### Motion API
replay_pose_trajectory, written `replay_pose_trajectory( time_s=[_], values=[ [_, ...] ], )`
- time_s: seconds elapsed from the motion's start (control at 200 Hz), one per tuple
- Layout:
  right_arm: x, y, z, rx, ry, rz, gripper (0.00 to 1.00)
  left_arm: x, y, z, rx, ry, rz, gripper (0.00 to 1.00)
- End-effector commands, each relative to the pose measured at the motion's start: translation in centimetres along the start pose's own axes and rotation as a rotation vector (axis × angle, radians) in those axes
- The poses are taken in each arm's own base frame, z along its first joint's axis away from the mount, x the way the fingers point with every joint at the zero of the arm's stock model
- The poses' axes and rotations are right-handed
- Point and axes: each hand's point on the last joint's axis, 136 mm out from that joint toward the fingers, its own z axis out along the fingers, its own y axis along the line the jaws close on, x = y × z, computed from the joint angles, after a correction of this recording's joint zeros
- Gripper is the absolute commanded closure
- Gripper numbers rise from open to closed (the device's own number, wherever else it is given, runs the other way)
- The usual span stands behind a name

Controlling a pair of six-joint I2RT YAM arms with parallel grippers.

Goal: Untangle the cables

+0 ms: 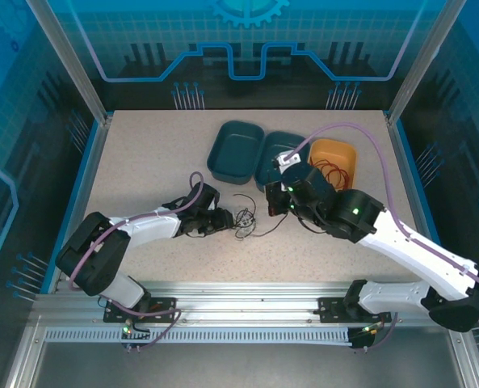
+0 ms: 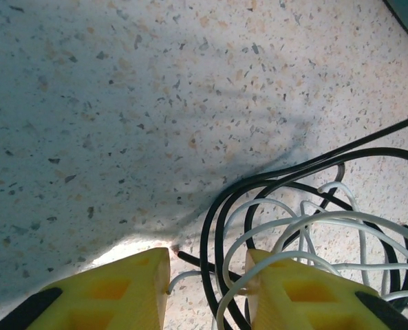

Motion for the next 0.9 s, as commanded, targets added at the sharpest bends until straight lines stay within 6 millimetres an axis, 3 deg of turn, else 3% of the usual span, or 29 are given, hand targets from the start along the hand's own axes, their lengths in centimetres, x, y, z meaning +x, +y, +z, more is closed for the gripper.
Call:
replay_pose_trajectory(
  time_s=[0.0,0.26,0.445,0.705,0.896],
  values=[
    [-1.7,-0.8,-2.4,0.004,-0.055,-0.001,1.00,-0.6,-0.1,-0.3,-0.015,-0.008,-0.004,0.65],
    [-3.0,-1.4,-4.8,0.001,-0.101,-0.020,1.00,-0.6,-0.2,-1.0,-0.015,-0.012,-0.004,0.63],
    [-3.7,-3.1,-4.9,0.070,-0.086,-0.022,1.00,-1.0,-0.6,-2.8,-0.006,-0.046,-0.008,0.56],
    [-5.3,-6.6,-2.8,0.161,-0.061,0.006,1.00,-2.1,-0.9,-5.7,0.008,-0.119,-0.007,0.46],
    [-7.5,-8.6,0.5,0.200,-0.028,-0.014,1.00,-3.0,-2.0,-6.6,0.040,-0.150,0.027,0.34]
  ],
)
